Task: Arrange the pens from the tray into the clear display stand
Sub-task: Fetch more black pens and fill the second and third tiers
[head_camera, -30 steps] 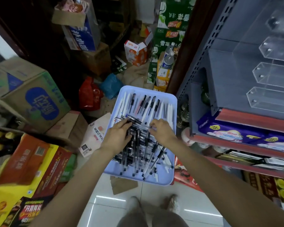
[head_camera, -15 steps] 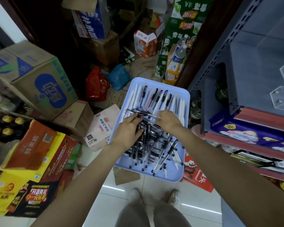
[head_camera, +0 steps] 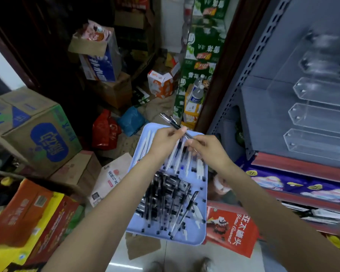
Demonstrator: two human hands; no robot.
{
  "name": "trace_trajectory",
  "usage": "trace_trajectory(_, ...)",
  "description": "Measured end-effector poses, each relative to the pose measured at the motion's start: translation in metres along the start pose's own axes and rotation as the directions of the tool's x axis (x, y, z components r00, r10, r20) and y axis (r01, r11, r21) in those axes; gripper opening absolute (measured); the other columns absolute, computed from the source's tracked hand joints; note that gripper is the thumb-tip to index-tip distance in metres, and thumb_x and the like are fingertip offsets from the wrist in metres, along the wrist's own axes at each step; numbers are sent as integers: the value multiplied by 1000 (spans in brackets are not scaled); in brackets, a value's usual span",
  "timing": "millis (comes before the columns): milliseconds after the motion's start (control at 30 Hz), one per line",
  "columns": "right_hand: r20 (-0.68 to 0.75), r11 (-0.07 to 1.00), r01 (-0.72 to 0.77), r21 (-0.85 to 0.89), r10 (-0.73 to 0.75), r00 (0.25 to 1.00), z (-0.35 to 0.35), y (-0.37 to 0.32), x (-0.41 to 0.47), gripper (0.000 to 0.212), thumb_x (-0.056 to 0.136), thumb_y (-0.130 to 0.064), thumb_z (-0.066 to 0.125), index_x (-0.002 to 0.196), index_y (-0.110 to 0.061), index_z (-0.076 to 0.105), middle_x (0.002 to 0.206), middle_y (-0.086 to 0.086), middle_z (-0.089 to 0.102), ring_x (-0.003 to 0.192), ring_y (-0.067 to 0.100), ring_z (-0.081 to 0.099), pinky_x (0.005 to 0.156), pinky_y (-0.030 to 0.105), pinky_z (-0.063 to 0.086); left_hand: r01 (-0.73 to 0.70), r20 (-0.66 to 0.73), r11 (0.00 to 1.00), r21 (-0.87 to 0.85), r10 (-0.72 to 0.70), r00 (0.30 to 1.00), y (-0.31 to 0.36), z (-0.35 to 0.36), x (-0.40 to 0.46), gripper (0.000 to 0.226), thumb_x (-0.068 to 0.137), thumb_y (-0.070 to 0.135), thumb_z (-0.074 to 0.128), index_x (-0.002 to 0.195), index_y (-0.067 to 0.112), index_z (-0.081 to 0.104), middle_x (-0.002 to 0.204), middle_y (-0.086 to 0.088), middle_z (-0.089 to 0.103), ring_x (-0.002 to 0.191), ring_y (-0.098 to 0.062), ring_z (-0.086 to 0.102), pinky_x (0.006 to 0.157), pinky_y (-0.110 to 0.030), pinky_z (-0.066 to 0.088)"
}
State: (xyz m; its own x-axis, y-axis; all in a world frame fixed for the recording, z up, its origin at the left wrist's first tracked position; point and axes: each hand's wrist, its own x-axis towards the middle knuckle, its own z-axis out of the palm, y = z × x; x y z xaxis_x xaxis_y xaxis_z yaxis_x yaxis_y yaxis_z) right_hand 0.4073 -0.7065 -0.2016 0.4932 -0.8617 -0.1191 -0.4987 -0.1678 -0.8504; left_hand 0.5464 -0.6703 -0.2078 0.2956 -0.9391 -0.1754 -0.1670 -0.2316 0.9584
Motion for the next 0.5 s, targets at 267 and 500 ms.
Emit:
trace_trajectory(267,-134,996,-15,-92,2,991,-95,-8,-21,29,90,-30,59,87,-2,66,75,6,66,70,9,60,72,27,46,-130,42,963,-235,144,989,89,65,24,25,88,13,62,95,-11,63,74,-10,64,56,-3,64,58,-15,50)
trace_trajectory(500,-472,971,215,105,-142,870,-238,-7,-46,34,91,-25,57,125,-24,53,92,-1,63,83,10,64,70,24,52,-591,298,720,365,511,806,172,148,40,23,88,27,61,75,9,63,61,3,58,58,-6,52,55,-12,35)
